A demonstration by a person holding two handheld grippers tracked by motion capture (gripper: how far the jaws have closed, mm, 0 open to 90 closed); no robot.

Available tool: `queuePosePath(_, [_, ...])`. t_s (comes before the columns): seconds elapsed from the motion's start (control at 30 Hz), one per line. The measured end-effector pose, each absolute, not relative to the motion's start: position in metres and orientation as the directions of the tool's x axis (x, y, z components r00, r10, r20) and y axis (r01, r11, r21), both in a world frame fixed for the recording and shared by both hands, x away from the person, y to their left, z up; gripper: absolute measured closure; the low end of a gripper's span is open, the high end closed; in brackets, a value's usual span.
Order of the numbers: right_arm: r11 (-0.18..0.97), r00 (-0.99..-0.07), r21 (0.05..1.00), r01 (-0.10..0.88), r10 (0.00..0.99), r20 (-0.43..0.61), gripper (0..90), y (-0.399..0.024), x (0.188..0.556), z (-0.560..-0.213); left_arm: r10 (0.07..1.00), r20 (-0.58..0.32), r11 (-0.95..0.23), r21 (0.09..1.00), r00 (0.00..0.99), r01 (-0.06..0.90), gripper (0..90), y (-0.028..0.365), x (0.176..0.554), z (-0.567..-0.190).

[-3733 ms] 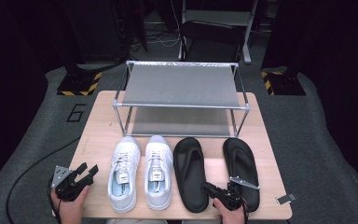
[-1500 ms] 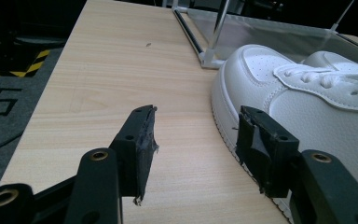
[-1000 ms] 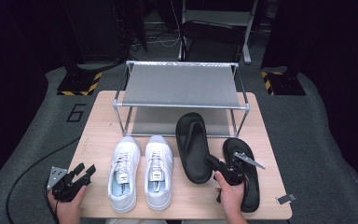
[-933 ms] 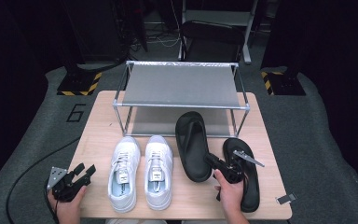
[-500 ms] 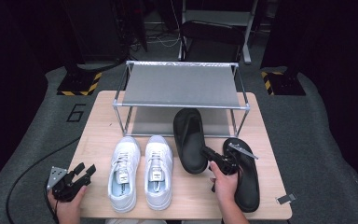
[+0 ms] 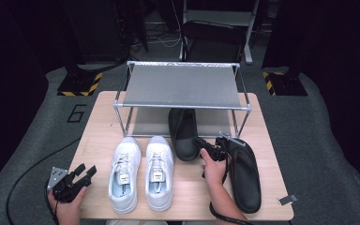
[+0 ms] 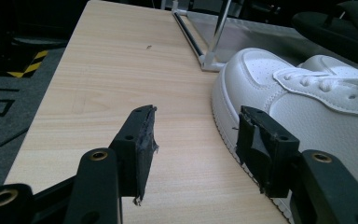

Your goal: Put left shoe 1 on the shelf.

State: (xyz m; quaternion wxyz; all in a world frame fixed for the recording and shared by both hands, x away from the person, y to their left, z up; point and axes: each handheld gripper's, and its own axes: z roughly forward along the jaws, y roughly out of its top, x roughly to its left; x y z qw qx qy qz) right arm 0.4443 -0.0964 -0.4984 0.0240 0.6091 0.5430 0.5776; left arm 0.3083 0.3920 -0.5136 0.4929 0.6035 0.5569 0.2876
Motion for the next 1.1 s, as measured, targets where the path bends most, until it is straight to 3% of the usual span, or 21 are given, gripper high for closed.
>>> queuePosePath(0.67, [-0.429,-0.203,0.642,0.635,0.71,0.675,68.0,-0.073,0.51,-0.506,0.953,-0.213,0.119,0.916,0.214,0.383,46.1,0.396,0.307,-0.514])
queuePosePath(1.1, [-0.433,-0.168,0.643,0.631,0.733,0.659,68.0,-0.062,0.527,-0.515,0.954,-0.209,0.114,0.917,0.216,0.383,46.1,0.395,0.303,-0.514])
